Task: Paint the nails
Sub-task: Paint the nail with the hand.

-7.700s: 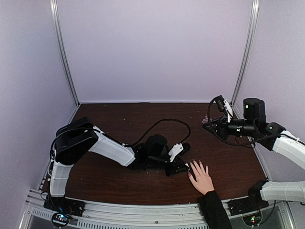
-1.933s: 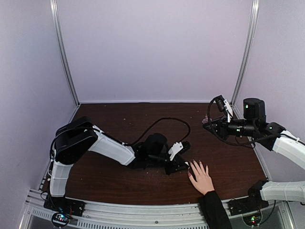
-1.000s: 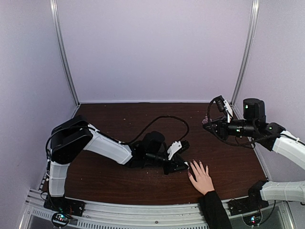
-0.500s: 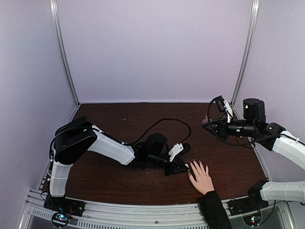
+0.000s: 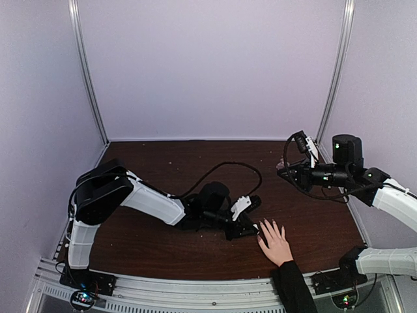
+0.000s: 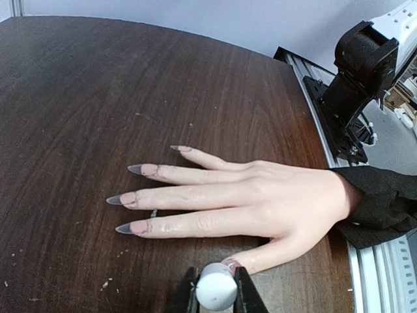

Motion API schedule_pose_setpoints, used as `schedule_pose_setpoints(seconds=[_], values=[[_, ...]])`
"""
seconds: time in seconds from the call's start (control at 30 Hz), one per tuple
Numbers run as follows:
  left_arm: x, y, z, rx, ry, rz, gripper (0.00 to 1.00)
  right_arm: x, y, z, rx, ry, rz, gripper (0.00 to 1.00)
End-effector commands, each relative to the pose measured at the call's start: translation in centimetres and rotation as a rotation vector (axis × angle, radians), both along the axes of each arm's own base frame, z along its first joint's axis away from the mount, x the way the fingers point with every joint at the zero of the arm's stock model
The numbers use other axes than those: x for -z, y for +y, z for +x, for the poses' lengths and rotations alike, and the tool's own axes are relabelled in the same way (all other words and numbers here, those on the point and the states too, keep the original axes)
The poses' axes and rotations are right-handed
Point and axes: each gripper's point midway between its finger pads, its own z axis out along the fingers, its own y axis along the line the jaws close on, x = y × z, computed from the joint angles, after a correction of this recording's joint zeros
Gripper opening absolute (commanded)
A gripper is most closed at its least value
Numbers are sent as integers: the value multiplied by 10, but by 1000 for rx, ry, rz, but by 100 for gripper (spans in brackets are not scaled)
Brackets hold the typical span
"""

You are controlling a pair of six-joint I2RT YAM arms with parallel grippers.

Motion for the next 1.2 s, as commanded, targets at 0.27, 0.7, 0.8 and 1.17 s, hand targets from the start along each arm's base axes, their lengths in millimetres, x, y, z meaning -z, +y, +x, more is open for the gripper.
schedule_pose_setpoints(seconds=[0.27, 0.7, 0.8, 1.17], values=[[-7, -8, 11, -41, -45, -18, 0, -6, -3, 4, 24, -30, 11, 0], [-11, -2, 20, -88, -58, -18, 0, -7, -3, 3, 22, -30, 13, 0], [-13, -1, 21, -94, -63, -22, 0, -7, -3, 3, 21, -32, 14, 0], [-24, 5, 19, -94, -76, -41, 0, -8, -3, 2, 18, -35, 19, 0]])
